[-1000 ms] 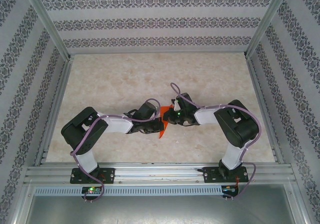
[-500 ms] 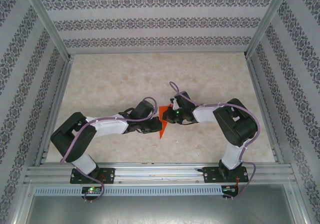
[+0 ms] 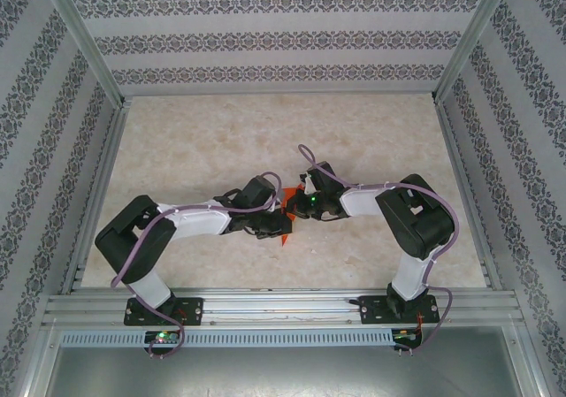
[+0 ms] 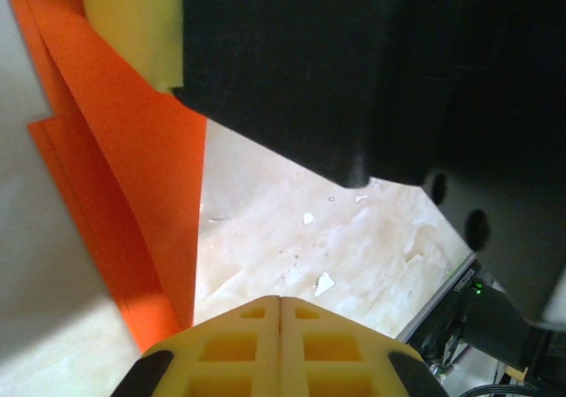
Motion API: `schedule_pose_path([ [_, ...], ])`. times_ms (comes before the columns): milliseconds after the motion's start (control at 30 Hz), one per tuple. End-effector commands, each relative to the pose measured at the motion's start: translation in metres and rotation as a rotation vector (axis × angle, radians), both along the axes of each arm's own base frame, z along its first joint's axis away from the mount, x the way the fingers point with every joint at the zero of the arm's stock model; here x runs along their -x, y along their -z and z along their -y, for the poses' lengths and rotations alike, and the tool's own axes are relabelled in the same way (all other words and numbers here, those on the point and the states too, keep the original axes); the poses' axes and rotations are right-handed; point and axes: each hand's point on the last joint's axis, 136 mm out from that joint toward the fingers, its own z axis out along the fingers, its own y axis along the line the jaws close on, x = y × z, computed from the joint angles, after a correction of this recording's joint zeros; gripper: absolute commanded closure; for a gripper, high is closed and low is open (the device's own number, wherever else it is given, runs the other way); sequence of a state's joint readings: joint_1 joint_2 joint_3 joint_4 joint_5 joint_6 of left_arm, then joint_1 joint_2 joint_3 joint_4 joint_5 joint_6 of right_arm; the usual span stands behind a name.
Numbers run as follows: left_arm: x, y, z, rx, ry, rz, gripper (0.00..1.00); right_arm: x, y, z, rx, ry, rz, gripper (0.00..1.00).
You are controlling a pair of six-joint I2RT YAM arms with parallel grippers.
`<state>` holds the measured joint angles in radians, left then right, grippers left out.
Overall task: Fold a paper plane with a square sheet of paper (fold left side to right side)
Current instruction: Fold the wing for the fifth time at the center of the table.
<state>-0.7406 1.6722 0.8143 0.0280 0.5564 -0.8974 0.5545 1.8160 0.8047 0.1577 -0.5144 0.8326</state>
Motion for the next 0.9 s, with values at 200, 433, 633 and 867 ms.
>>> schedule_pose_path([
  [200,0.004,0.005,0.009,0.011,0.029,-0.038,0.96,0.039,0.059,0.031,0.213,-0.011,-0.16,1.0],
  [433,0.007,0.017,0.001,-0.032,0.019,-0.047,0.96,0.041,0.061,0.033,0.236,-0.023,-0.164,1.0],
  [633,0.007,0.023,-0.003,-0.053,0.007,-0.048,0.96,0.042,0.062,0.036,0.268,-0.039,-0.163,1.0],
  [867,0.01,0.03,-0.007,-0.06,-0.003,-0.059,0.96,0.044,0.064,0.038,0.286,-0.054,-0.168,1.0],
])
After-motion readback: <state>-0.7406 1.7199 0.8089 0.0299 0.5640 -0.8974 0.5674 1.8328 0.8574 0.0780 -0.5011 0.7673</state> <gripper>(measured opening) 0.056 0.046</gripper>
